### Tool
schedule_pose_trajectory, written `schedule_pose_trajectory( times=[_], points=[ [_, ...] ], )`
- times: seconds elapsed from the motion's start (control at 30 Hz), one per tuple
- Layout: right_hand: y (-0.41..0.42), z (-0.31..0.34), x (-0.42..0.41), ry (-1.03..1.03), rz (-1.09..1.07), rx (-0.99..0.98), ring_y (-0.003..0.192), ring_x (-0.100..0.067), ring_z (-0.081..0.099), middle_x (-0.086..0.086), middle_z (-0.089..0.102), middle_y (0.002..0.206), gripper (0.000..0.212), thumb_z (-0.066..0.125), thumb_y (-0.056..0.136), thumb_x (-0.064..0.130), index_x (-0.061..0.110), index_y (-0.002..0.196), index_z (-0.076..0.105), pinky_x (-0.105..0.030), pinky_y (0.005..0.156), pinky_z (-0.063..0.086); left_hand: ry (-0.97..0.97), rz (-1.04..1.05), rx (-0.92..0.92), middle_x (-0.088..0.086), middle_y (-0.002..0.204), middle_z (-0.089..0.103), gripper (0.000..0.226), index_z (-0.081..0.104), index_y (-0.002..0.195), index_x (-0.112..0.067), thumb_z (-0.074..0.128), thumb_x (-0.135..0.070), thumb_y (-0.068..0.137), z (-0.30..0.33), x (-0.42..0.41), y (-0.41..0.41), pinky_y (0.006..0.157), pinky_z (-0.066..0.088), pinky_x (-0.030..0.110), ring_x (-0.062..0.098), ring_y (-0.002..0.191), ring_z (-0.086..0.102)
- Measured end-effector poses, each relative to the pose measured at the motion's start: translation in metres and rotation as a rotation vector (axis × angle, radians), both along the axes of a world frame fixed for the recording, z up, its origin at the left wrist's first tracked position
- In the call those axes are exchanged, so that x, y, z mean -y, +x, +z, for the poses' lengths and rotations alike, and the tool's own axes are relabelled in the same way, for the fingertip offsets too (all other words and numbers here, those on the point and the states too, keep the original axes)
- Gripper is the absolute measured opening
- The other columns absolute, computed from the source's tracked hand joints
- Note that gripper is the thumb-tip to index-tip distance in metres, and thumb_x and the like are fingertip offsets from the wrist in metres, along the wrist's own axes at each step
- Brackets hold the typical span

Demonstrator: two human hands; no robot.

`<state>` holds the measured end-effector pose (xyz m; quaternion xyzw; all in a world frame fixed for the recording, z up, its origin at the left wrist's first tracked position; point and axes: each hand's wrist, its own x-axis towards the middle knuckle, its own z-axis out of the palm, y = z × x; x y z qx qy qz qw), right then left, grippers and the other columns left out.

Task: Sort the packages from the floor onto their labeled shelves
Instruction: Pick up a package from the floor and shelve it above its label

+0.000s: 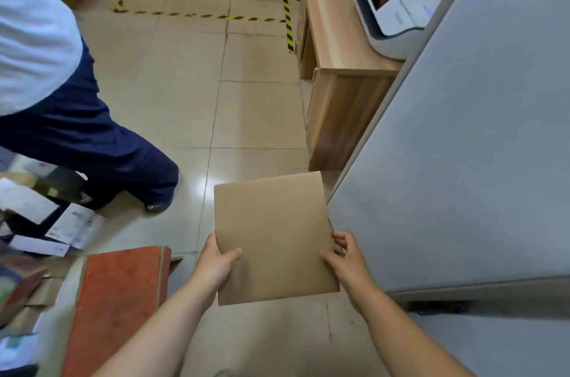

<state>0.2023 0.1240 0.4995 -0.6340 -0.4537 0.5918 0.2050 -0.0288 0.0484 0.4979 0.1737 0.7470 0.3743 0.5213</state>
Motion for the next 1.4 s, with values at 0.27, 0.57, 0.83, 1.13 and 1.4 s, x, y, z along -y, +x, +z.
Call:
schedule_pose_trajectory(
  times=[0.27,0.57,0.83,1.13,1.4],
  points=[
    [-0.027,0.132,-0.002,0.113,0.049,-0.142,0.101,-0.013,0.051,0.002,0.047,0.124,0.05,0.064,0.083,0.009,0.027,0.123,0.041,-0.023,0.068,0.043,0.119,0.118,-0.068,0.005,0.112,0.055,0.06,0.038,0.118,-0.017,0.076,-0.018,0.072,0.126,0.001,-0.005,0.075,0.045,0.034,0.024,0.094,0.056],
    [-0.041,0.224,0.011,0.362,0.168,-0.044,0.114,-0.016,0.045,-0.003,0.035,0.124,0.053,0.067,0.078,0.017,0.024,0.126,0.045,-0.023,0.088,0.04,0.127,0.185,-0.132,0.01,0.136,0.043,0.095,0.025,0.135,-0.015,0.073,-0.055,0.063,0.212,-0.01,-0.028,0.099,0.04,0.053,0.034,0.118,0.045],
    [-0.049,0.29,0.016,0.441,0.155,-0.185,0.105,-0.01,0.051,0.004,0.048,0.123,0.064,0.071,0.074,0.017,0.038,0.124,0.036,-0.035,0.083,0.053,0.214,0.087,-0.159,0.012,0.143,0.034,0.102,0.018,0.143,-0.016,0.073,-0.051,0.065,0.266,-0.013,-0.031,0.104,0.036,0.048,0.034,0.125,0.04],
    [-0.077,0.324,0.031,0.808,0.034,0.193,0.121,-0.017,0.04,0.001,0.039,0.132,0.089,0.08,0.062,0.035,0.025,0.135,0.031,-0.029,0.096,0.041,0.572,-0.233,-0.267,0.002,0.131,0.048,0.063,0.041,0.138,-0.025,0.063,-0.016,0.079,0.326,0.0,0.028,0.097,0.044,0.032,0.017,0.115,0.051],
    [-0.092,0.337,0.044,0.883,0.083,0.236,0.118,-0.013,0.039,0.004,0.041,0.132,0.092,0.08,0.062,0.037,0.026,0.136,0.027,-0.032,0.097,0.043,0.668,-0.156,-0.207,-0.001,0.138,0.047,0.069,0.035,0.141,-0.026,0.057,-0.015,0.077,0.338,0.017,0.036,0.102,0.044,0.04,0.013,0.122,0.049]
  ],
)
